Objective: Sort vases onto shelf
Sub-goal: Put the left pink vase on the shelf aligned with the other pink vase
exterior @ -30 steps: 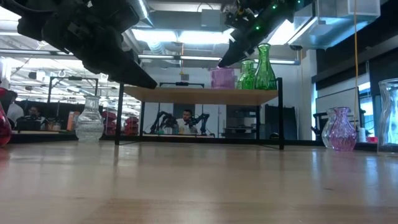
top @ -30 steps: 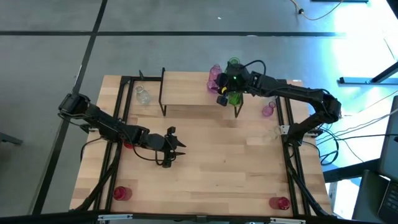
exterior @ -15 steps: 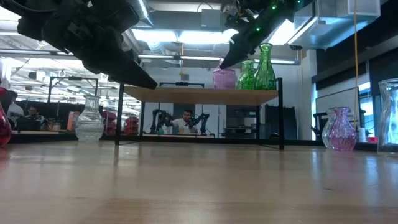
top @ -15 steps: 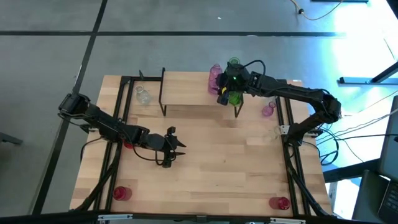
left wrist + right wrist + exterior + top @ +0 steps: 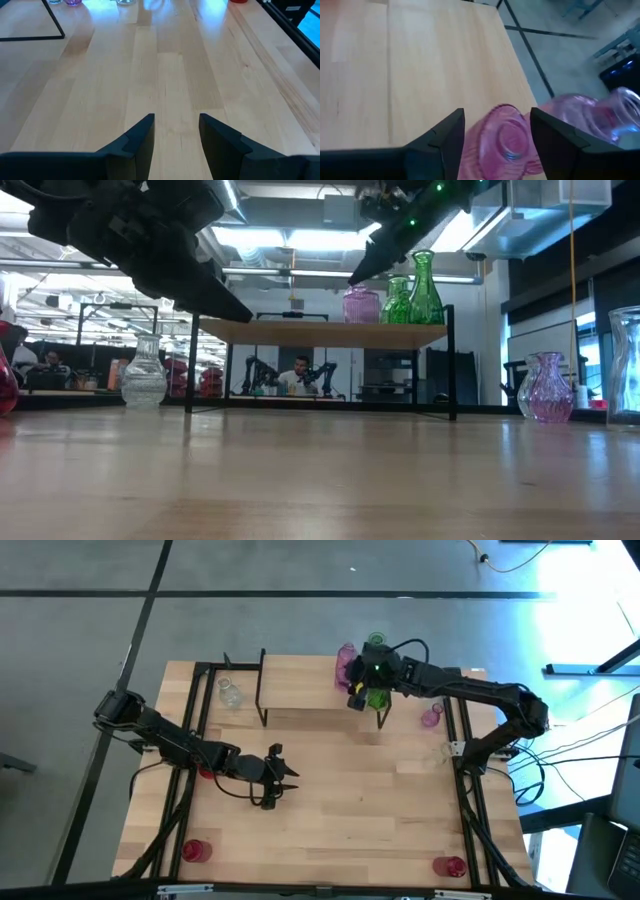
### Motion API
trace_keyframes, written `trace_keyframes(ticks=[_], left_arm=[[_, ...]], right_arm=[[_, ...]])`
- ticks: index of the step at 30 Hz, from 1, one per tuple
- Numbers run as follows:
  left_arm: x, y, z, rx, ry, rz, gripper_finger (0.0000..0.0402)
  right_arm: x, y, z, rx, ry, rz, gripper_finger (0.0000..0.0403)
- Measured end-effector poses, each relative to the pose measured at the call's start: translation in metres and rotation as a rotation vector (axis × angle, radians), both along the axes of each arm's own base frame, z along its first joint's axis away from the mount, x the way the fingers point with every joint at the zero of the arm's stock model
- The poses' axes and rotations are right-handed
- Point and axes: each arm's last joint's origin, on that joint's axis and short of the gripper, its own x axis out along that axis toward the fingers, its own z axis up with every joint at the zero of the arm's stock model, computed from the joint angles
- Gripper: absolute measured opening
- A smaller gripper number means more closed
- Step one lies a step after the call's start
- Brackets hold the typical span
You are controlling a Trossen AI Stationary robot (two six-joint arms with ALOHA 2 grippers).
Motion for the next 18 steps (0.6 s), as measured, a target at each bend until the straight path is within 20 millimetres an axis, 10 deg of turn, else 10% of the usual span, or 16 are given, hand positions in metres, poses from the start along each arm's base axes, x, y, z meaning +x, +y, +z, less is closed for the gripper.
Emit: trace_keyframes(ticks=[8, 18], left_arm=[[0.0, 0.0, 0.0, 0.0, 0.0, 0.0, 0.0147], [0.001, -0.001, 0.002, -0.01, -0.024, -0.004, 0.0147]], right_arm=[[0.008, 0.044, 0.018, -0.183, 0.121, -0.096, 0.0207], [0.022, 0.052, -0.013, -0.2, 0.238, -0.219, 0.0207]])
